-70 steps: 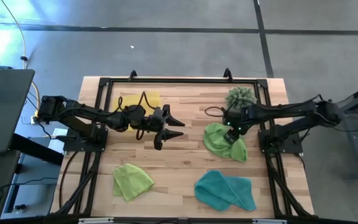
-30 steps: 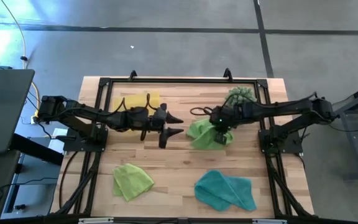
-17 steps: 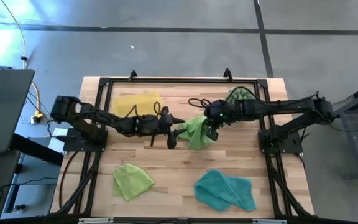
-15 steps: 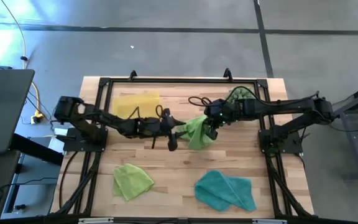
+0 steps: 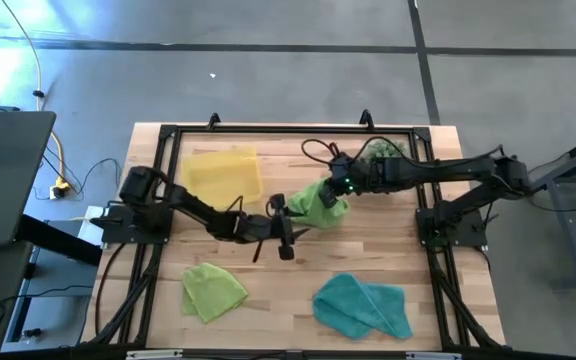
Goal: Roll microfiber towels into tight, uniform cylinder then place into a basket
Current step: Fold the green microfiber towel
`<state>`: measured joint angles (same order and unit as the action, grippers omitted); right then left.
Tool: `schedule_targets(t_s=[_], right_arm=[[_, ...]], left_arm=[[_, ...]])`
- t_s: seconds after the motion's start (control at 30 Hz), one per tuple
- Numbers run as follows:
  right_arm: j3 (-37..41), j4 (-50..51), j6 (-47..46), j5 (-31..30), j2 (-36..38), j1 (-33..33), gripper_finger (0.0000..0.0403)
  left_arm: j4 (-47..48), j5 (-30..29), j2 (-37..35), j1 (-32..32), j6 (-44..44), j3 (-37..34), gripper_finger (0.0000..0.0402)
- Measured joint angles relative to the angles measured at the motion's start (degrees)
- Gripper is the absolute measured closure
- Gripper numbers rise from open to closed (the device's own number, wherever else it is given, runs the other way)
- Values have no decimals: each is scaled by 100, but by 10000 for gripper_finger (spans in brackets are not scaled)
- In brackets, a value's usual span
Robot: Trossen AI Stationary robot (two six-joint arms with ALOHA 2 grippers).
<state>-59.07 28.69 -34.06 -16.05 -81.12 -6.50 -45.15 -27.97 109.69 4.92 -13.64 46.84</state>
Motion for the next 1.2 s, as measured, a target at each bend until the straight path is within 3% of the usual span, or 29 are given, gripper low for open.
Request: schedule_targets(t_s=[0.23, 0.7, 0.8, 0.97, 1.07, 1.2], right_arm=[[0, -282, -216, 9, -286, -39, 403], [4, -329, -349, 11, -398, -61, 403], [4, -333, -342, 11, -398, -61, 403], [4, -333, -316, 13, -398, -60, 403], [4, -314, -303, 13, -398, -59, 403], [4, -283, -291, 13, -397, -59, 403]], left_arm=[[30, -342, 604, 128, -821, 528, 218], [127, -1249, 1418, 104, -751, 1033, 218], [356, -1576, 1418, 63, -572, 1073, 218], [613, -1598, 1418, -50, -69, 1075, 220], [621, -1693, 1418, -47, 112, 1075, 241], [506, -1883, 1418, 2, 25, 1075, 299]])
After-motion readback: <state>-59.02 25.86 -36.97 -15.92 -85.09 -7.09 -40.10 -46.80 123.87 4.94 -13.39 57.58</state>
